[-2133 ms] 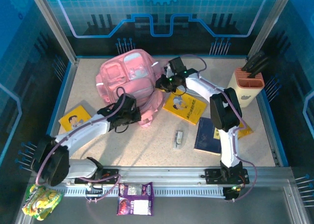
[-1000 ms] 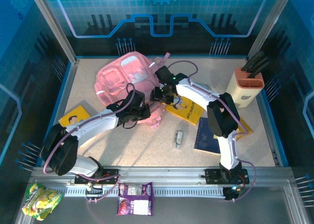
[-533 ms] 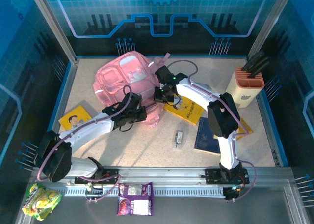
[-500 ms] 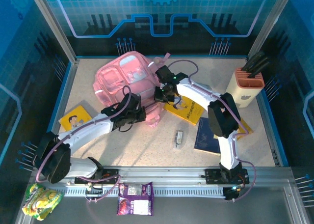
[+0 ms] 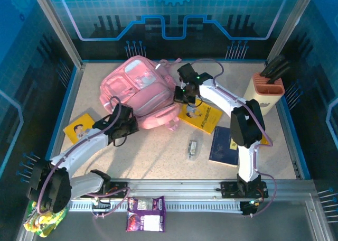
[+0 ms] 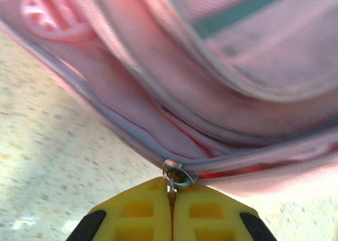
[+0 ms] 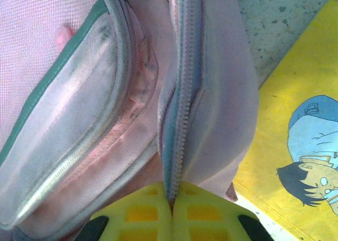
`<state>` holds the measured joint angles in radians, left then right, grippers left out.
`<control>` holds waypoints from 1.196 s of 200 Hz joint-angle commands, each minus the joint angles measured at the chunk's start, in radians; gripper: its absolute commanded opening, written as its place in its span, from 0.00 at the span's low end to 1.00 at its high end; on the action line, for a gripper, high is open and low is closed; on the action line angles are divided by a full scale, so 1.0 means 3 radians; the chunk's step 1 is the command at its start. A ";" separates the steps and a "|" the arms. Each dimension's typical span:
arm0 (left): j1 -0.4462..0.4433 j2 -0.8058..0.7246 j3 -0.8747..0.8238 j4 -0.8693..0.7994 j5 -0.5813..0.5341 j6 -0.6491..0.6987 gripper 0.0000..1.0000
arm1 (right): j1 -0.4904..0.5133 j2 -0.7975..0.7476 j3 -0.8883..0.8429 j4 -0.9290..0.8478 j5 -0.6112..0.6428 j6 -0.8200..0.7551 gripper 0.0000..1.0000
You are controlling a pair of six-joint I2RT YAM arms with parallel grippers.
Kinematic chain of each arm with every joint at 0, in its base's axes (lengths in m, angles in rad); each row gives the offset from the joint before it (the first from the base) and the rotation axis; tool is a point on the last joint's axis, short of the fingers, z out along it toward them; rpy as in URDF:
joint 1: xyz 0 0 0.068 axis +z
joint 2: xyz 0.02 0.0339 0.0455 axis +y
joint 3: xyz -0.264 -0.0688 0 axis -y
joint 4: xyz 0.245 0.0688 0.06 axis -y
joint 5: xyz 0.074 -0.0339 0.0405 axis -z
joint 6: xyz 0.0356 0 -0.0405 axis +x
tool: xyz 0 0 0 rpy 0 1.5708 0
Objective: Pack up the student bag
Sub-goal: Unzip the student bag at the top-center of the table.
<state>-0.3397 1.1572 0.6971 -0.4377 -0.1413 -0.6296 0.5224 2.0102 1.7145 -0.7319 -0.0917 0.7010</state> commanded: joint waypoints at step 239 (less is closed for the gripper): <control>-0.0106 0.0358 0.0152 0.0299 0.0168 0.0135 0.00 | 0.0261 -0.0617 -0.0759 -0.0024 -0.0148 0.0430 0.90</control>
<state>-0.3241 1.2514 0.6827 -0.2893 -0.0734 -0.6022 0.5358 1.8488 1.5314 -0.7147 -0.1532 0.7486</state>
